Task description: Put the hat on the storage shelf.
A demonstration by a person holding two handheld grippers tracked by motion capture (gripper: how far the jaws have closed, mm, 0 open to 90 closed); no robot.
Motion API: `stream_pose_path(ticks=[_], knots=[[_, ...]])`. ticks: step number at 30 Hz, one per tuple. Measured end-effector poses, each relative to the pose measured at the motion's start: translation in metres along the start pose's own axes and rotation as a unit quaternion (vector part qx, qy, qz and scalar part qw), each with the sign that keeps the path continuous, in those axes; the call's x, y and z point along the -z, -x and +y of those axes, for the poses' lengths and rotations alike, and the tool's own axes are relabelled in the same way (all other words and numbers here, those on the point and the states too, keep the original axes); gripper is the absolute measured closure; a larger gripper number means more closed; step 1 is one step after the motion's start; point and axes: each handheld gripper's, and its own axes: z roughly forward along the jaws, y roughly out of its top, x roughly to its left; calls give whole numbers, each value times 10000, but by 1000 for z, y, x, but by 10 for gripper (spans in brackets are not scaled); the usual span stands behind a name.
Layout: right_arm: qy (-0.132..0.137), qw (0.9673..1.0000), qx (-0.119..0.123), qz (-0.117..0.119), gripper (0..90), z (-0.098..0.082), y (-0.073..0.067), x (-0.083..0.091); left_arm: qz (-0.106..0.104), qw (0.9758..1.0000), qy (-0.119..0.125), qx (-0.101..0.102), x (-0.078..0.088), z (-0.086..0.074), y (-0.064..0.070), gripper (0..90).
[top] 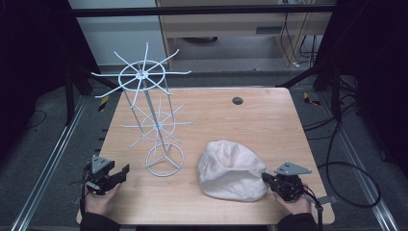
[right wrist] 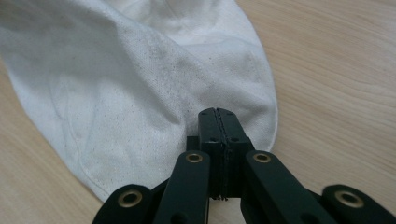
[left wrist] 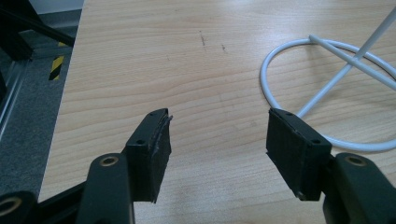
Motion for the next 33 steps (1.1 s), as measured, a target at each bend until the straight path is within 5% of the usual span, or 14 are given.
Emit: stream_pose_path(ticks=[23, 33], knots=[[-6, 9987, 197, 465, 900, -6, -28, 8, 19, 10000, -23, -3, -1, 0, 1, 395], [257, 9989, 198, 330, 845, 2, -18, 20, 10, 10000, -30, 9, -2, 0, 0, 389]])
